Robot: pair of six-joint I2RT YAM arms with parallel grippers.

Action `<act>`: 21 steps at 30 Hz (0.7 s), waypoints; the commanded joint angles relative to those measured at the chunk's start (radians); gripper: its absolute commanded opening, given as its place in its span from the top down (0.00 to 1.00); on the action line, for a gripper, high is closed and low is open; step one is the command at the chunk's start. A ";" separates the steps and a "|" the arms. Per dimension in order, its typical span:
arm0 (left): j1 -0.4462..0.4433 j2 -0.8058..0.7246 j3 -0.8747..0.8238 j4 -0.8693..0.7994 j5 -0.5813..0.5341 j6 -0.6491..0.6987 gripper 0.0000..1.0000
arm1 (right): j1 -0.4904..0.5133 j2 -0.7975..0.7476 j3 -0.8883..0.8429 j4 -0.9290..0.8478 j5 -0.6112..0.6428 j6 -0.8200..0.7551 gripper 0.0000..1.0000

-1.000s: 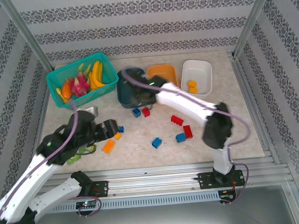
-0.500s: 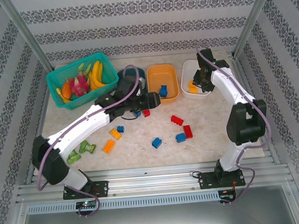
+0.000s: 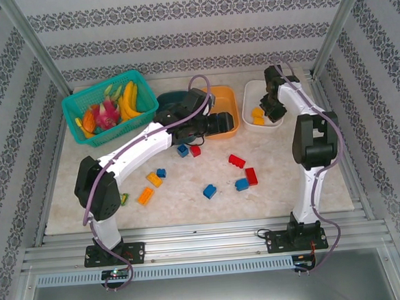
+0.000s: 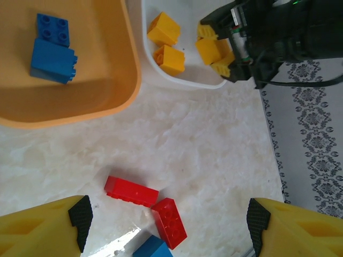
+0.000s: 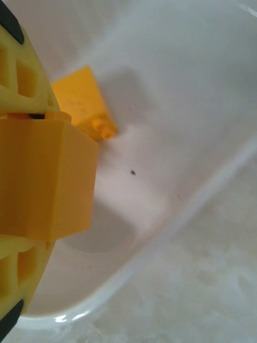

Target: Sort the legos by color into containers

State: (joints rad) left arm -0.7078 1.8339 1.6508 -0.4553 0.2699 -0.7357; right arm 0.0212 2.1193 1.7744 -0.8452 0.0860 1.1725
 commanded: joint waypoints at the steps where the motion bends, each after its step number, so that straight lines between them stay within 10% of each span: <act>1: -0.015 -0.002 0.037 0.010 0.012 0.036 0.22 | -0.006 0.035 0.048 -0.049 0.034 0.198 0.71; 21: -0.011 -0.094 -0.060 -0.128 -0.059 0.066 0.19 | 0.042 0.011 0.218 -0.088 0.050 0.251 0.31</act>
State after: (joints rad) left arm -0.7078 1.7931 1.6119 -0.5171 0.2577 -0.6804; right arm 0.0448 2.2200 1.9652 -0.9028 0.0910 1.4185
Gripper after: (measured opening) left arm 0.806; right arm 0.698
